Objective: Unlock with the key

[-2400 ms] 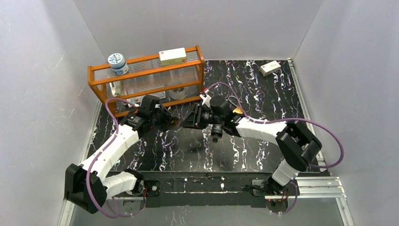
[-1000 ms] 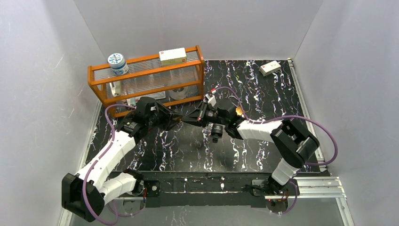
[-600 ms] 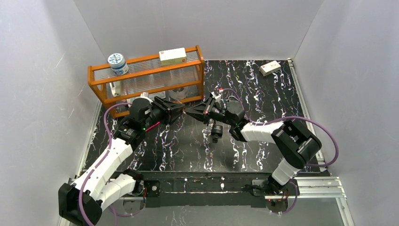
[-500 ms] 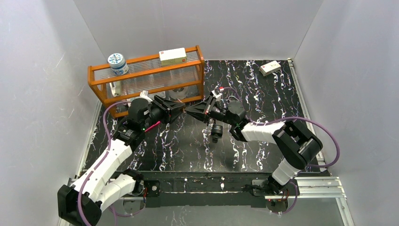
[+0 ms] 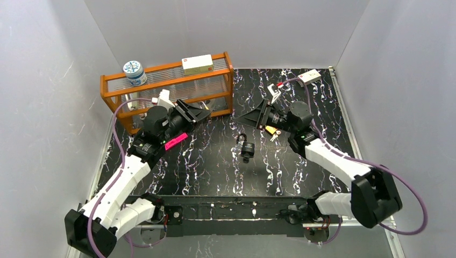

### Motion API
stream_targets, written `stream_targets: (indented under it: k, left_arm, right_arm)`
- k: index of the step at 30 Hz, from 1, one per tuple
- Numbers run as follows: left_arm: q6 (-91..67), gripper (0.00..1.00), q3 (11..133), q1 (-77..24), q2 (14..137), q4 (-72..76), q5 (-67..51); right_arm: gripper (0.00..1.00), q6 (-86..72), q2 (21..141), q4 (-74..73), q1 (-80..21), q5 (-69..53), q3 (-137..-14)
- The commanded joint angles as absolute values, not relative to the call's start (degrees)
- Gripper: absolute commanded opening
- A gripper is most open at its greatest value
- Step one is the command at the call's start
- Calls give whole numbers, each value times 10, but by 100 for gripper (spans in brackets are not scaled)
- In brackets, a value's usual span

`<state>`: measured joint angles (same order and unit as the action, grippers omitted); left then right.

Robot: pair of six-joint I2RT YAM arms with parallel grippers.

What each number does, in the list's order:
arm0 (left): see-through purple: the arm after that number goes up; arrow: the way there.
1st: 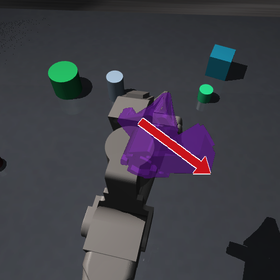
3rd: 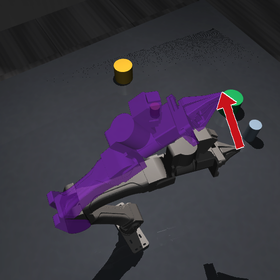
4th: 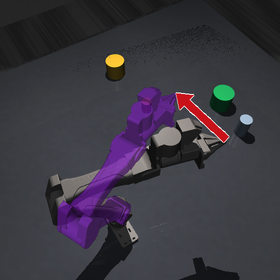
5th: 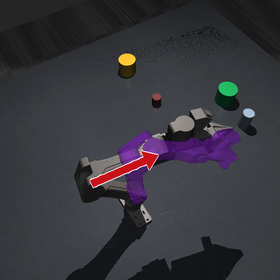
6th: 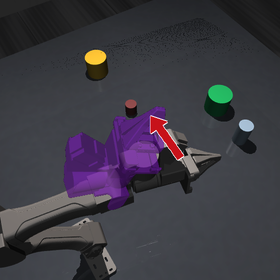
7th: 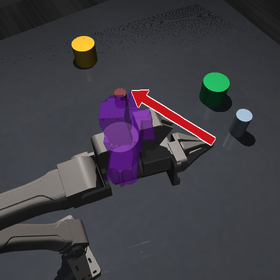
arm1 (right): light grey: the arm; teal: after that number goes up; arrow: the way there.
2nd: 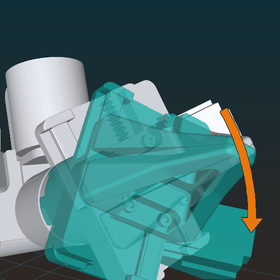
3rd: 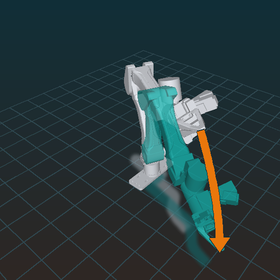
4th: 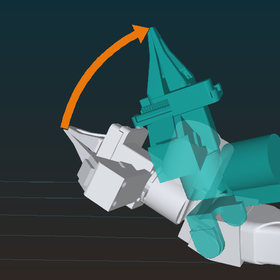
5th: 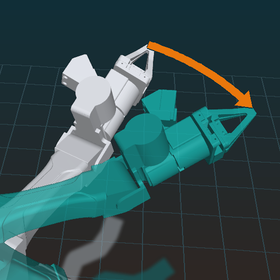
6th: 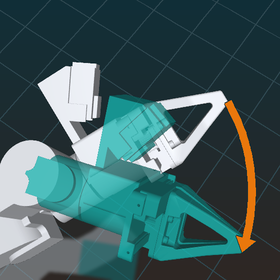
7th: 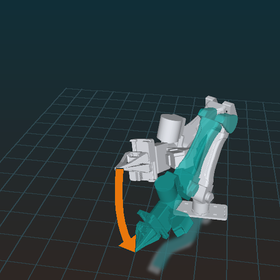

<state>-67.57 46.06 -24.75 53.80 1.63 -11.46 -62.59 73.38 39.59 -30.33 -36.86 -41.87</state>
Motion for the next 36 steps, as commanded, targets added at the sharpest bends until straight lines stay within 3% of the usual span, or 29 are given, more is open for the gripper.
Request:
stream_targets:
  k: [1, 8, 13, 23, 36]
  left_arm:
    - [-527, 0, 507, -248, 552, 67, -129]
    - [-226, 0, 525, -248, 550, 121, -242]
    - [-129, 1, 505, -248, 539, 181, -303]
    - [-97, 2, 497, -248, 546, 243, -424]
    - [-93, 1, 494, -248, 547, 229, -433]
  right_arm:
    - [66, -466, 683, 223, -304, -365, -476]
    - [68, -349, 709, -26, -307, -260, -653]
    - [68, -307, 711, -65, -317, -249, -699]
    - [69, -260, 712, -66, -362, -261, -734]
    - [71, -289, 690, 38, -382, -323, -710]
